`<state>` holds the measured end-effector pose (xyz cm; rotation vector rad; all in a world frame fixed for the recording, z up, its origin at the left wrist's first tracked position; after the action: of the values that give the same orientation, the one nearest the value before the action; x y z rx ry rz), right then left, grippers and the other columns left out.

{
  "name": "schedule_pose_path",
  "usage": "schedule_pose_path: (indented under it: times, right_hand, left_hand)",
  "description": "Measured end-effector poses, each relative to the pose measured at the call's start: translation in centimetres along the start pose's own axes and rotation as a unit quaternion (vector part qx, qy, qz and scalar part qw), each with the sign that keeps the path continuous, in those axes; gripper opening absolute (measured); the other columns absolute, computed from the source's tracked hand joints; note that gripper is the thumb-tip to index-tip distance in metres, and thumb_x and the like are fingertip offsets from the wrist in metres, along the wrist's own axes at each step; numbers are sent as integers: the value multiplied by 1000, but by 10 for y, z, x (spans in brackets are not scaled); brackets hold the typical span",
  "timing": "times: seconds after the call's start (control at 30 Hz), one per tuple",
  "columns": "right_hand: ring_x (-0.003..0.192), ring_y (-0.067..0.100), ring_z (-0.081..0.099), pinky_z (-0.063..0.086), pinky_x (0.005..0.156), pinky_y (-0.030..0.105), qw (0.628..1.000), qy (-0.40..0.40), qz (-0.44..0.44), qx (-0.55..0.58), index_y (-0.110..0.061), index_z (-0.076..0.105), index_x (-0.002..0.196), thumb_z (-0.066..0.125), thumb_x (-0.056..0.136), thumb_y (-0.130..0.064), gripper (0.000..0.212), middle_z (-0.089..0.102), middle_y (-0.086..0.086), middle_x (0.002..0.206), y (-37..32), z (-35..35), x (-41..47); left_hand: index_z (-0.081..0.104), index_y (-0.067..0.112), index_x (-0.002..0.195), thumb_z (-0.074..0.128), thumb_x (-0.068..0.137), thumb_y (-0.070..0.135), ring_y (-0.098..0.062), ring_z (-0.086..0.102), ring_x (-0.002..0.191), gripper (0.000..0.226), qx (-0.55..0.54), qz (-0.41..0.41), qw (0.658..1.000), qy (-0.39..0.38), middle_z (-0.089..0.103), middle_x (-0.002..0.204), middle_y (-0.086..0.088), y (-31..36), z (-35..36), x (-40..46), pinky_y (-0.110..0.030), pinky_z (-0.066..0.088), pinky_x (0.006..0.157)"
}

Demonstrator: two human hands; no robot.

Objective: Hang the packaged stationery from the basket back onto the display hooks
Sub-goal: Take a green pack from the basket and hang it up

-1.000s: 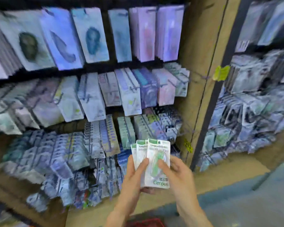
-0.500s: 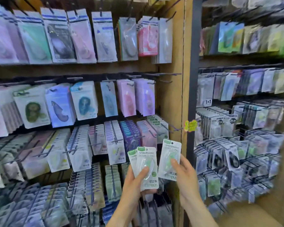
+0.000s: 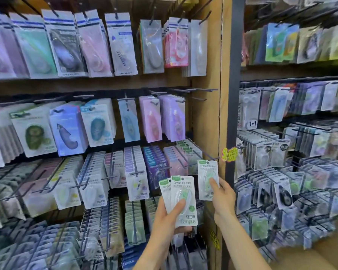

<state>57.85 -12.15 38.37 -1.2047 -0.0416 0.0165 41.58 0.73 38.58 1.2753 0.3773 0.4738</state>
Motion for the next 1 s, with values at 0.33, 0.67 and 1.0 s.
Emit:
schedule_pose_path:
  times: [0.33,0.67,1.0]
  right_hand:
    - [116,40,63,48,85,39,982,69,168,56,8,55,133,81,87,-26,63,64,19,125,0,46,23]
    - [89,28,72,59,78,41,975,-31,215,41,-5,69,97,79,88,-35,33,76,16,103,27,19,-26]
    - [102,31,75,57,95,55,989,-108,89,37,-8,69,115,75,91,-12,25,79,11,103,31,-7,-54]
  left_hand:
    - [58,32,129,77,92,29,-32,79,95,42,-21,2,1000,8,77,117,-4,1,6,10,-52,64,71]
    - [59,35,125,78,91,29,-22,80,90,40,5,13,1000,23,80,107,8,-3,4,11,-47,66,69]
    - [64,25,123,84,86,21,-17,80,84,43,-13,15,998,63,80,103,2,-7,18,12,-39,64,61]
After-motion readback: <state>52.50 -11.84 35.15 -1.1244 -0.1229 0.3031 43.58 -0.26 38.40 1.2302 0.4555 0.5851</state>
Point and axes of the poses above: each hand's wrist, its own x-axis towards the middle knuckle, its own z-axis out of the palm, y = z × x, the point moved 7 cm from there along x, towards the middle knuckle
